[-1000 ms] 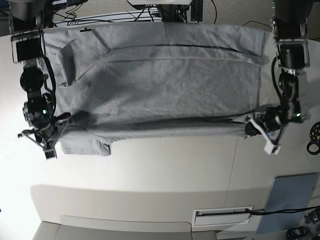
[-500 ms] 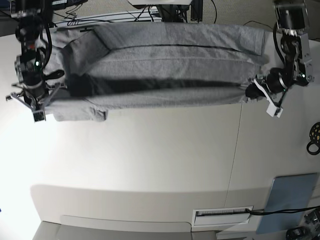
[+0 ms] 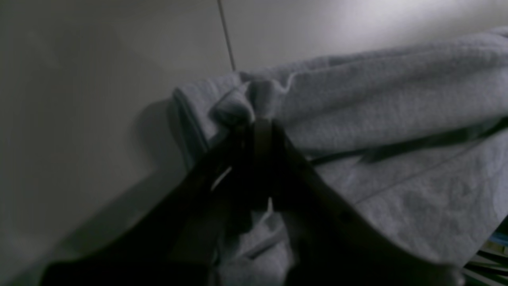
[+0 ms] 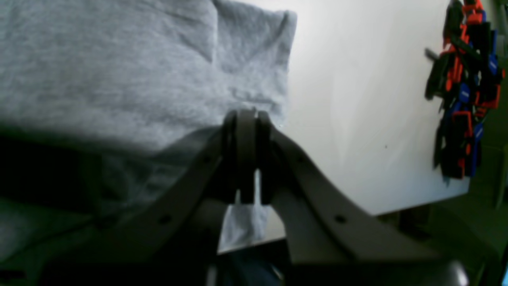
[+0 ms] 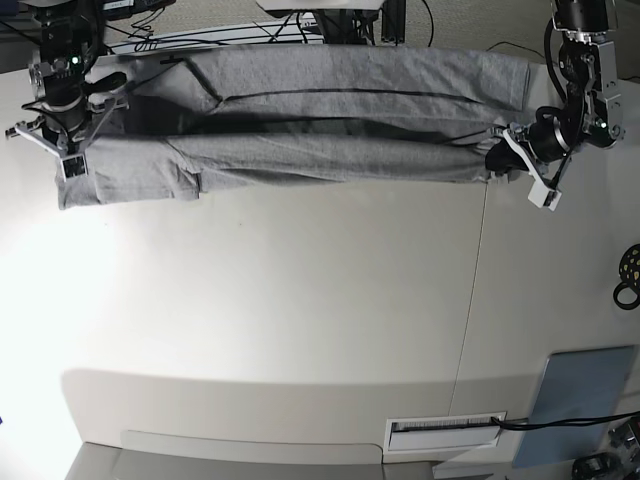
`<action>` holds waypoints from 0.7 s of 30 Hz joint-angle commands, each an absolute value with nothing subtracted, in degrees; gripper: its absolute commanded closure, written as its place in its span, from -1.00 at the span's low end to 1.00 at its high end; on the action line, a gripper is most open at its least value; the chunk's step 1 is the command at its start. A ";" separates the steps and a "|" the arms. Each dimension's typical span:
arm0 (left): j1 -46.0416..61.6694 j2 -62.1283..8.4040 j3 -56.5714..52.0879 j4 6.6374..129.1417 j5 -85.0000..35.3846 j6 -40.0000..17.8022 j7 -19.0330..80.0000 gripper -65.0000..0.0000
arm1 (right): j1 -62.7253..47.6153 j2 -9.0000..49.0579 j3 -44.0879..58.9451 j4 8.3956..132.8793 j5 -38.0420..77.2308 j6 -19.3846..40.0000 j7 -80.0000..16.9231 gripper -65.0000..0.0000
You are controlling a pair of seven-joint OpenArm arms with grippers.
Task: Fold the T-shirt properly
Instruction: 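Fold the lifted edge over onto the first fold with both grippers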
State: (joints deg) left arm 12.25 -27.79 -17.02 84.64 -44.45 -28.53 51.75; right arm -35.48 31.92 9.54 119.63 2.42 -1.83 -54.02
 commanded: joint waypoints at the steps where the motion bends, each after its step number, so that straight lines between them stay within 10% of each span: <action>1: 12.43 -28.95 -17.45 85.27 -44.18 -28.60 52.03 1.00 | -36.23 32.84 10.28 121.05 1.17 -2.52 -53.21 1.00; 21: 12.47 -31.79 -17.45 85.84 -45.17 -28.58 55.29 1.00 | -37.15 30.98 10.28 121.40 -1.32 -2.90 -55.90 1.00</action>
State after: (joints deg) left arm 12.69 -30.22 -16.95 85.10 -45.69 -28.97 55.11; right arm -36.99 30.24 9.54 120.46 0.03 -2.11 -56.34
